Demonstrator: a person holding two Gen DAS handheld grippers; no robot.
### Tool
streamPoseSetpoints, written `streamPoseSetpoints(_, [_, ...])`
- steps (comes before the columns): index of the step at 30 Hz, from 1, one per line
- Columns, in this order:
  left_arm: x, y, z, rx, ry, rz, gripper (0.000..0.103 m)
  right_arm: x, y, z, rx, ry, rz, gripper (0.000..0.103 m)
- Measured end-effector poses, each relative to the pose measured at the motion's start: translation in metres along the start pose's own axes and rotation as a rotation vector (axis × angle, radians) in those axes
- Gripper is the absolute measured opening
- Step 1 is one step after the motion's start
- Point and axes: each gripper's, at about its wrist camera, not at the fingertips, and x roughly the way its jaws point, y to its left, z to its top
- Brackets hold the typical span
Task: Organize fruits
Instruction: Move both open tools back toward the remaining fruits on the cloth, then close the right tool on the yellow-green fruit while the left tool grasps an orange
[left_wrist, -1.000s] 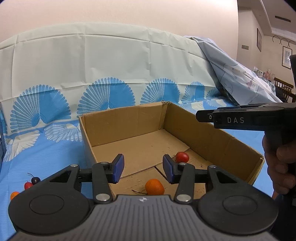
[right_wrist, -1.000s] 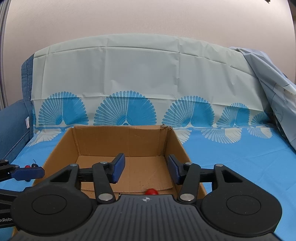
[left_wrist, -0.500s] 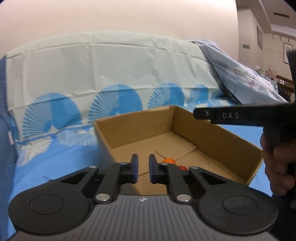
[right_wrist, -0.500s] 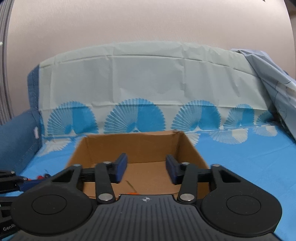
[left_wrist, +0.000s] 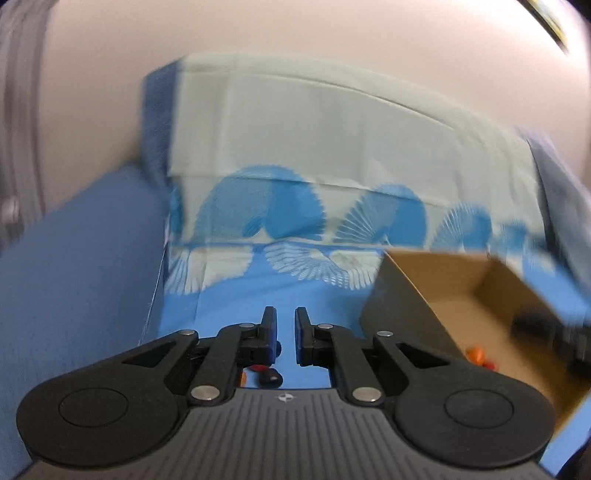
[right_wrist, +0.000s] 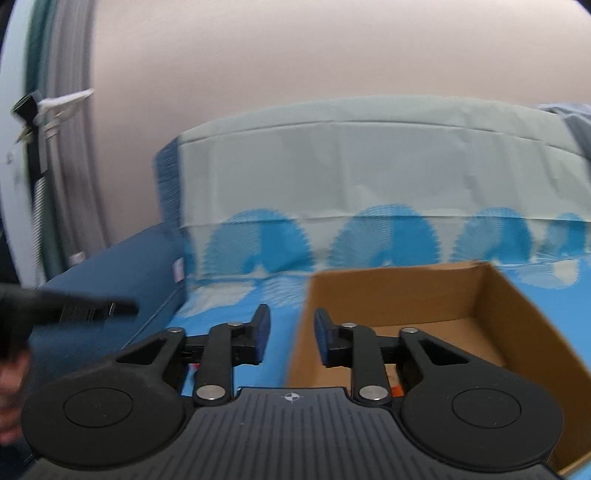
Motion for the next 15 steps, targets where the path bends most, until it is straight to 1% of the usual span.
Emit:
streamPoseSetpoints(2, [0.007,0.015,0.0,-0.075,0.036,0.041,0.009,0.007,0.016,-0.005,-0.031,0.018,0.048,0.024])
streamPoseSetpoints(4, [0.016,0.03,0.0,-0.16,0.073,0.04,0.009,0.017,0.031,-0.01,-0.065,0.043,0.09,0.024])
streamPoseSetpoints(6, [0.026,0.041,-0.001,-0.228,0.108,0.042,0.01,0.031,0.041,-0.016,-0.088,0.08,0.111,0.024])
streamPoseSetpoints(7, [0.031,0.045,-0.003,-0.251,0.126,0.046,0.01,0.039,0.045,-0.019,-0.096,0.101,0.111,0.024])
streamPoseSetpoints(9, [0.045,0.052,-0.001,-0.292,0.166,0.054,0.013,0.058,0.051,-0.028,-0.12,0.16,0.082,0.024])
streamPoseSetpoints(12, [0.064,0.055,-0.004,-0.303,0.218,0.085,0.023,0.086,0.054,-0.037,-0.117,0.244,0.078,0.025])
streamPoseSetpoints(13, [0.07,0.054,-0.005,-0.295,0.233,0.096,0.028,0.095,0.056,-0.04,-0.115,0.256,0.071,0.025])
streamPoseSetpoints(15, [0.083,0.052,-0.007,-0.273,0.262,0.115,0.033,0.112,0.057,-0.044,-0.118,0.266,0.056,0.028])
